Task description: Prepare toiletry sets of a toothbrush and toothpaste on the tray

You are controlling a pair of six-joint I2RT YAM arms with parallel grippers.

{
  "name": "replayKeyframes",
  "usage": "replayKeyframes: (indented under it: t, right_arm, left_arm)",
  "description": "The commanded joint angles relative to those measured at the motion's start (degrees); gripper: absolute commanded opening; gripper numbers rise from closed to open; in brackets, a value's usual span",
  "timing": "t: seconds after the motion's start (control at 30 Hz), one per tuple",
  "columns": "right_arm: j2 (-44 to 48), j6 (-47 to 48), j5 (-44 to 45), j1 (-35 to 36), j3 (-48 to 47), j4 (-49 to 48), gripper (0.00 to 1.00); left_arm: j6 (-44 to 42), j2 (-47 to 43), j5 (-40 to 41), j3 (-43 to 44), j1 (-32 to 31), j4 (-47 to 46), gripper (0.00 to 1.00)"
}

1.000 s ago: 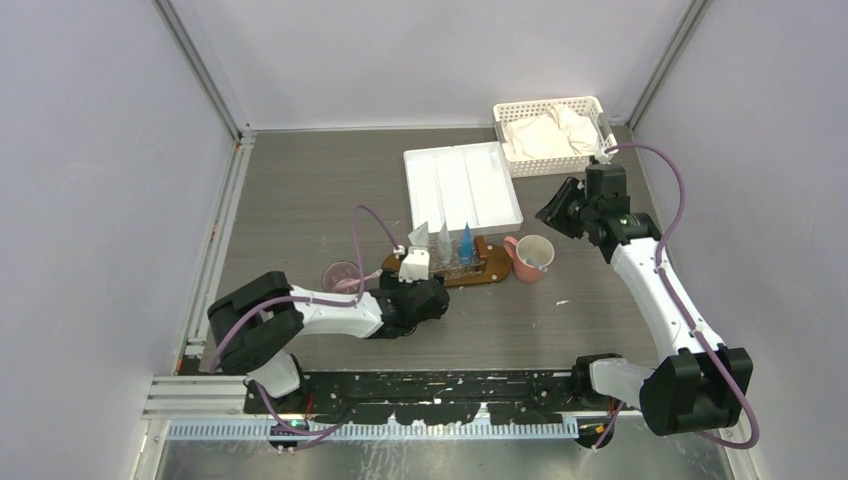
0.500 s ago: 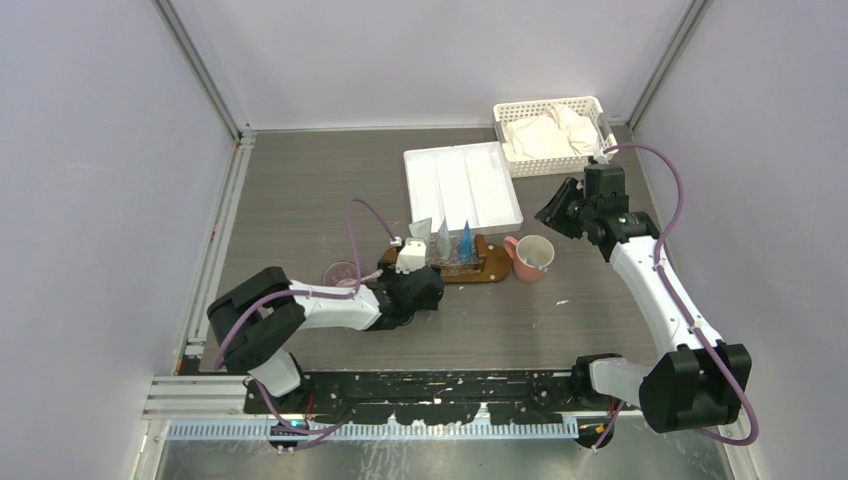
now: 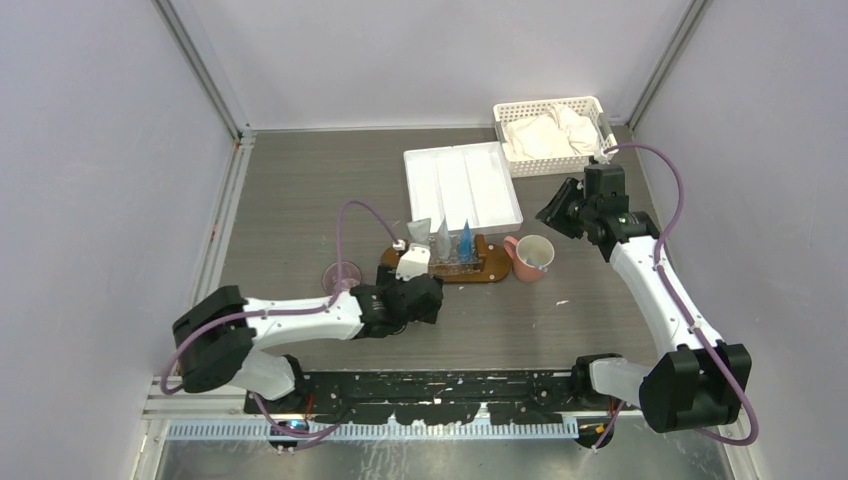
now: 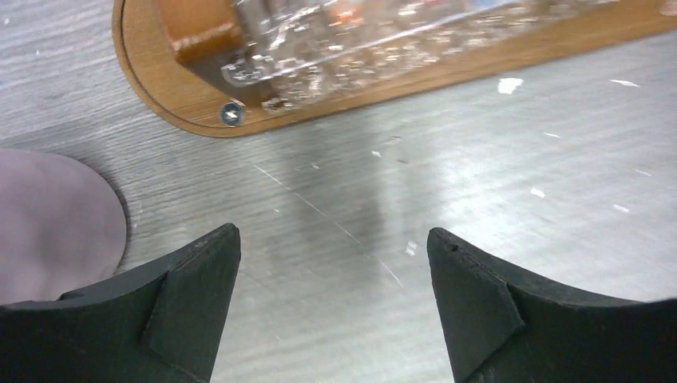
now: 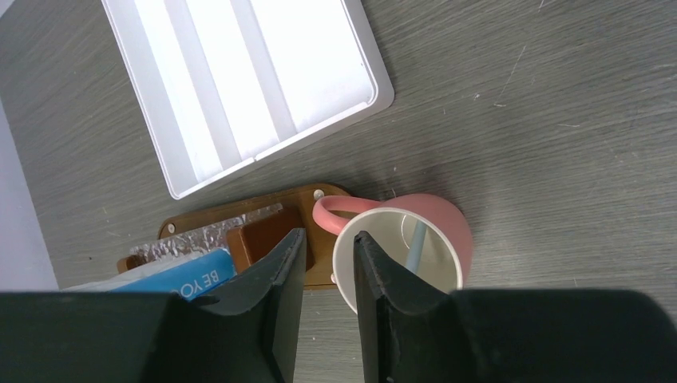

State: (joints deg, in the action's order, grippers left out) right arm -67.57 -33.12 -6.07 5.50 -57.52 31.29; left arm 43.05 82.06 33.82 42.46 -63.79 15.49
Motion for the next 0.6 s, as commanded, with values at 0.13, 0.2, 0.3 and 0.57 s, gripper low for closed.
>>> replayKeyframes:
  t: [0.13,0.2,0.3,0.57]
  right_arm:
    - [0.0,1.2,3.2,-0.4,-1.9,0.2,0.34]
    - [0.3,1.6,4.4,-0.6,-2.2,0.8,0.34]
    - [0.4,1.5,5.5,-1.0,-2.2,1.0,0.34]
    - [1.2,1.4,9.7,-4.7,0.1,1.5,0.34]
  left_arm:
    - [-0.9,-13.1,3.1,12.7,-6.4,18.4,0.86]
    - [-0.6,-17.2,6.5,14.5,-6.9,22.9,0.87]
    - [-1.0,-22.8,11.2,15.8,-6.1,29.4,0.99]
    - [-3.3,-34.7,1.4,9.6,14.0,34.3,1.00]
